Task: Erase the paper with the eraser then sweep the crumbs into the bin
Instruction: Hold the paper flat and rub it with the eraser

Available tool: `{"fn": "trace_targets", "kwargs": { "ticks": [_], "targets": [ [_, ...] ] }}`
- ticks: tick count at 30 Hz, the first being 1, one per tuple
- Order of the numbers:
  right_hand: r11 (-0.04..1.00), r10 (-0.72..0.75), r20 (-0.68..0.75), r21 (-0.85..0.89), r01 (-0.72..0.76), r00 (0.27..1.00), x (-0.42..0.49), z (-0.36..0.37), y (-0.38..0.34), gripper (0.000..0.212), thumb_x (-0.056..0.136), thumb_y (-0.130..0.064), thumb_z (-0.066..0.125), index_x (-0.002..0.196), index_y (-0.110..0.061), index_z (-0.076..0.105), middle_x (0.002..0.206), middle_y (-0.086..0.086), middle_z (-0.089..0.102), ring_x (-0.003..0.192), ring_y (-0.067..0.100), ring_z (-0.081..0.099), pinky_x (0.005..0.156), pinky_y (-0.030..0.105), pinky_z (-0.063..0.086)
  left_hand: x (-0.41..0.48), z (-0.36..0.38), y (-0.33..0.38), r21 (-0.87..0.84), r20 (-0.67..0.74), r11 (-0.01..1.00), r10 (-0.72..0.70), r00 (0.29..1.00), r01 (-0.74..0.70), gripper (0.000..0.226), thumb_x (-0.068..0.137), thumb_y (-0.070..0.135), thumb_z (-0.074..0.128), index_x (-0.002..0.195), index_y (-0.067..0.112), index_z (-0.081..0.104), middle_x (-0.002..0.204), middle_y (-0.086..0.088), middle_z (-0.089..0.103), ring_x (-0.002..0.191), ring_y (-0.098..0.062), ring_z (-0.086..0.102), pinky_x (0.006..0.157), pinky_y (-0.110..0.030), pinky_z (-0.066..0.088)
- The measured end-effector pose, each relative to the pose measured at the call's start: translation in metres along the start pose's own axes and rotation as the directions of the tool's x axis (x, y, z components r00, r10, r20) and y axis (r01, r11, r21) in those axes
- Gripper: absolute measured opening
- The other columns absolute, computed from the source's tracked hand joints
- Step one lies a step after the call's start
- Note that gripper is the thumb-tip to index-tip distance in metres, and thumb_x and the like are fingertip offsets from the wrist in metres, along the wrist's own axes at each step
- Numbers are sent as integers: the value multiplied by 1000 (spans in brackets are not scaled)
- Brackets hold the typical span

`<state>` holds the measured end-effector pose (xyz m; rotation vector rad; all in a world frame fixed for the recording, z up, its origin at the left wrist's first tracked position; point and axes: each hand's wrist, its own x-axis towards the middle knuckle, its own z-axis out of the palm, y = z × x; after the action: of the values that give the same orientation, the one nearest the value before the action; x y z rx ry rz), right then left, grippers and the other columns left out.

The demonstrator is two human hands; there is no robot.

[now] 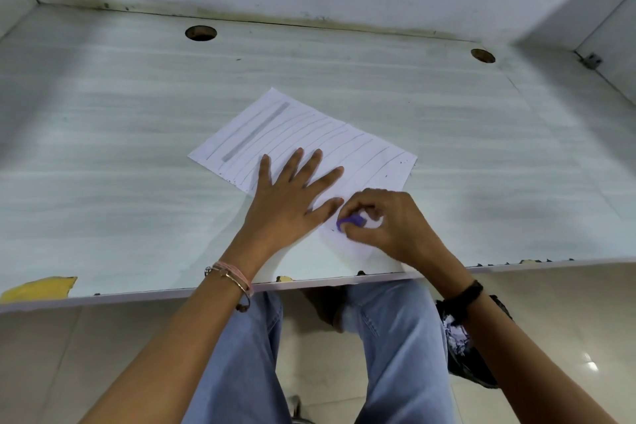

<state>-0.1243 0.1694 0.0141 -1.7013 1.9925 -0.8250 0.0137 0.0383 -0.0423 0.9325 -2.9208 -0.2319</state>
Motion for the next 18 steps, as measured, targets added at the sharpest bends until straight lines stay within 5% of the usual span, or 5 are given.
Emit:
{"fn": "trace_targets", "kwargs": {
  "ticks": [3,7,11,16,18],
  "targets": [
    [1000,31,-114,4,-30,993,1,3,-2,10,73,-10,76,79,-17,71,71,-17,60,68,-3,52,62,6,36,0,0,0,0,2,1000,-3,1000,3,78,75,72,-16,149,49,-12,162,7,-17,149,-19,-18,114,-59,-13],
    [999,-32,81,-2,32,996,-7,4,-8,10,71,-11,76,79,-18,73,73,-11,65,65,1,50,60,8,36,-2,-2,0,1,3,1000,6,1000,-6,74,81,73,-10,150,48,-11,162,7,-17,149,-19,-19,113,-58,-14],
    [997,78,-140,16,-76,987,3,1,3,10,74,-12,75,81,-19,72,77,-9,67,73,1,56,65,13,39,-2,-6,2,-11,25,1000,-4,1000,5,63,93,68,6,151,48,-8,162,8,-17,149,-18,-19,114,-58,-15],
    [999,-27,85,-20,28,996,-12,4,-12,9,73,-10,76,80,-16,75,74,-10,67,66,-2,53,61,7,36,-3,-4,1,-8,7,1000,10,1000,-10,63,93,70,4,151,48,-7,163,8,-16,149,-18,-18,114,-58,-15],
    [999,-5,-3,-37,5,1000,0,-3,-3,10,73,-9,76,81,-15,75,75,-9,67,67,-6,53,61,6,35,-2,-5,1,-18,20,1000,3,1000,-3,62,94,68,8,151,49,-7,163,8,-16,149,-17,-18,115,-59,-14]
  ]
}}
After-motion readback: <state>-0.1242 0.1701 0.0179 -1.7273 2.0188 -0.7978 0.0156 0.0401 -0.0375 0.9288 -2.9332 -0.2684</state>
